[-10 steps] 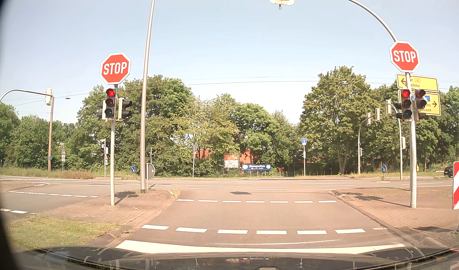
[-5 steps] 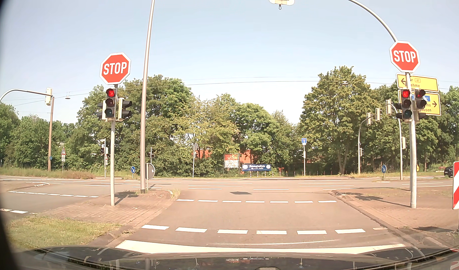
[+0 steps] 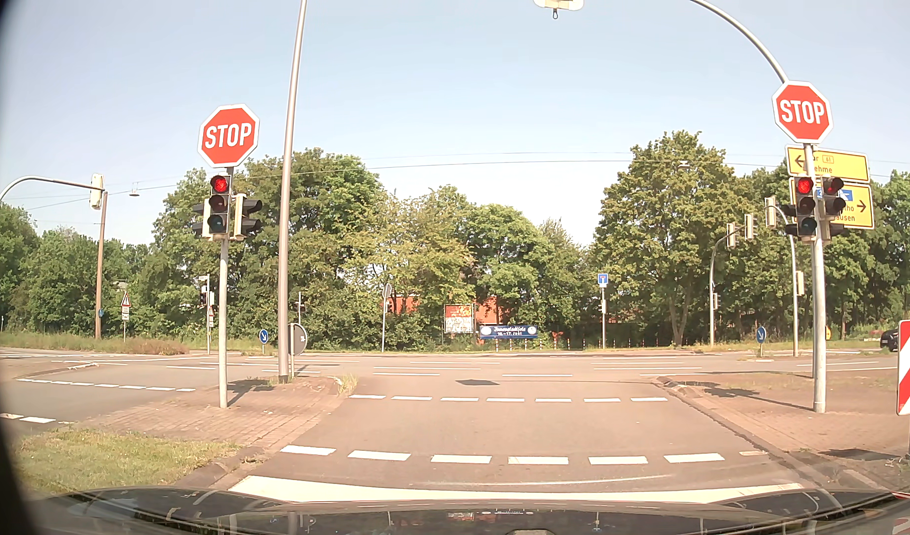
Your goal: Follow the waypoints while adhering to traffic rules and regulations
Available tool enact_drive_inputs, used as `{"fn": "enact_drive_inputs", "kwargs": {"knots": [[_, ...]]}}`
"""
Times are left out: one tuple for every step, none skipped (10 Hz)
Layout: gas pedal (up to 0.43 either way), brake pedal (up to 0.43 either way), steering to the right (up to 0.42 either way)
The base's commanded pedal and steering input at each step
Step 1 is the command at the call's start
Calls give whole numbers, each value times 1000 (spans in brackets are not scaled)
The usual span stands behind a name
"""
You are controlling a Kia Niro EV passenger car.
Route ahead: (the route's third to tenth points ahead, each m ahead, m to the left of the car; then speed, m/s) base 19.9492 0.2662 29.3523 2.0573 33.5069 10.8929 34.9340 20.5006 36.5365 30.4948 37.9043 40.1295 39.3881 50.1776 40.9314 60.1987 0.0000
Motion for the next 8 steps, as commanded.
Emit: {"fn": "enact_drive_inputs", "kwargs": {"knots": [[0,256,1],[0,256,1],[0,262,1],[0,256,1],[0,256,1],[0,256,1],[0,256,1],[0,256,1]]}}
